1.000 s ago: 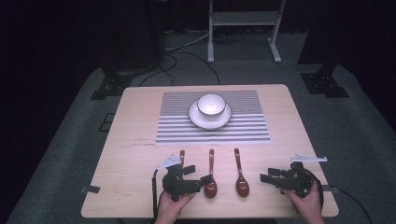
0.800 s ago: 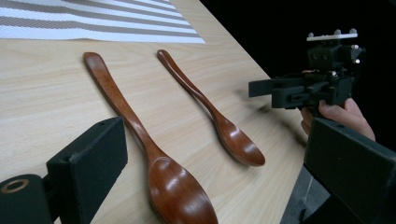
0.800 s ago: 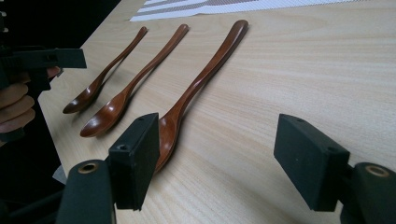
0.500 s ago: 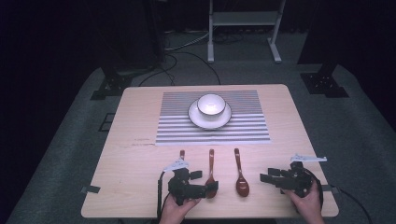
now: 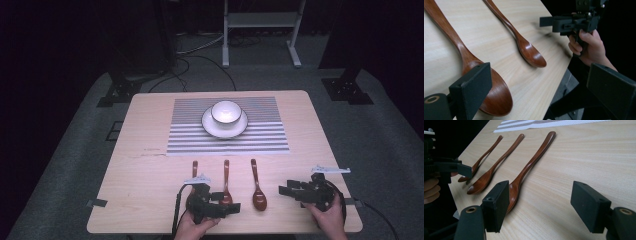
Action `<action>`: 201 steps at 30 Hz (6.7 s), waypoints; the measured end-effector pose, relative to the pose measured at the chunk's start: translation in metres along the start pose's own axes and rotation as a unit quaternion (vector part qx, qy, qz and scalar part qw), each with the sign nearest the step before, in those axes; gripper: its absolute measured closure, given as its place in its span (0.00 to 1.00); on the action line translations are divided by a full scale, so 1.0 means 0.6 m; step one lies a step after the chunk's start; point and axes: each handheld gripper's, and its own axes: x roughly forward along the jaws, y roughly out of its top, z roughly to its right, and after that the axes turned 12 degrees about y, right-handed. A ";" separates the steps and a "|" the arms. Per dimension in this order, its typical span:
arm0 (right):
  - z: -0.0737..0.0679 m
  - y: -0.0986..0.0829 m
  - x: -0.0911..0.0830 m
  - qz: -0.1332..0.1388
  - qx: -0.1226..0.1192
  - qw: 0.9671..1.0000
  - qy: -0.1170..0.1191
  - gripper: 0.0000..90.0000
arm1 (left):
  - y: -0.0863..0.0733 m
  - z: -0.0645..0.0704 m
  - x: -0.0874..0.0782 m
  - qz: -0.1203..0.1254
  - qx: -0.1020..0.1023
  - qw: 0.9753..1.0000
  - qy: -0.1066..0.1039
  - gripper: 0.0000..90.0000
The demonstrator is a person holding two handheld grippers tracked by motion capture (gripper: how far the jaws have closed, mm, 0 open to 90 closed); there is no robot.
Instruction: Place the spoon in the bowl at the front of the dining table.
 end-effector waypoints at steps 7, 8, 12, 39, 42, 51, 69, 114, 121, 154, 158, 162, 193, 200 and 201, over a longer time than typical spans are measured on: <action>0.000 0.000 0.000 -0.001 0.001 1.000 0.000 0.34 | -0.003 0.003 0.006 -0.022 -0.003 1.000 -0.009 0.06; 0.000 0.000 0.000 -0.001 0.001 1.000 0.000 0.34 | -0.003 0.003 0.007 -0.026 -0.001 1.000 -0.010 0.06; 0.000 0.000 0.002 -0.002 0.001 1.000 -0.001 0.34 | -0.005 0.006 0.012 -0.043 -0.006 0.999 -0.019 0.06; -0.037 0.094 0.081 -0.067 -0.034 0.996 0.040 0.33 | -0.014 0.004 0.027 -0.074 0.005 0.997 -0.003 0.06; -0.042 0.106 0.093 -0.076 -0.038 0.995 0.046 0.33 | -0.014 0.003 0.027 -0.076 0.006 0.997 -0.003 0.06; -0.058 0.148 0.145 -0.123 -0.057 0.990 0.034 0.33 | -0.014 0.003 0.027 -0.075 0.008 0.997 -0.004 0.06; -0.045 0.185 0.211 -0.158 -0.053 0.986 0.011 0.36 | -0.015 0.003 0.027 -0.071 0.009 0.997 -0.004 0.06; -0.032 0.272 0.186 -0.068 0.055 0.991 0.099 0.92 | 0.021 -0.023 -0.034 0.039 -0.007 0.999 0.037 0.06; -0.027 0.297 0.177 -0.046 0.061 0.994 0.074 0.92 | 0.021 -0.026 -0.035 0.045 -0.008 0.998 0.045 0.06; -0.039 0.399 0.166 0.017 0.052 0.998 0.007 0.92 | 0.021 -0.032 -0.035 0.043 -0.004 0.997 0.057 0.06; -0.041 0.411 0.165 0.026 0.050 0.998 -0.001 0.92 | 0.021 -0.031 -0.036 0.044 -0.004 0.997 0.056 0.06; -0.042 0.424 0.163 0.033 0.050 0.998 -0.010 0.92 | 0.021 -0.031 -0.036 0.044 -0.003 0.997 0.058 0.06; -0.036 0.506 0.161 0.106 0.070 0.989 -0.072 0.92 | 0.023 -0.028 -0.039 0.050 -0.002 0.997 0.054 0.06; -0.027 0.512 0.163 0.129 0.076 0.983 -0.105 0.92 | 0.023 -0.028 -0.041 0.051 -0.002 0.997 0.054 0.06; -0.027 0.512 0.163 0.129 0.076 0.983 -0.105 0.92 | 0.023 -0.028 -0.041 0.051 -0.002 0.997 0.054 0.06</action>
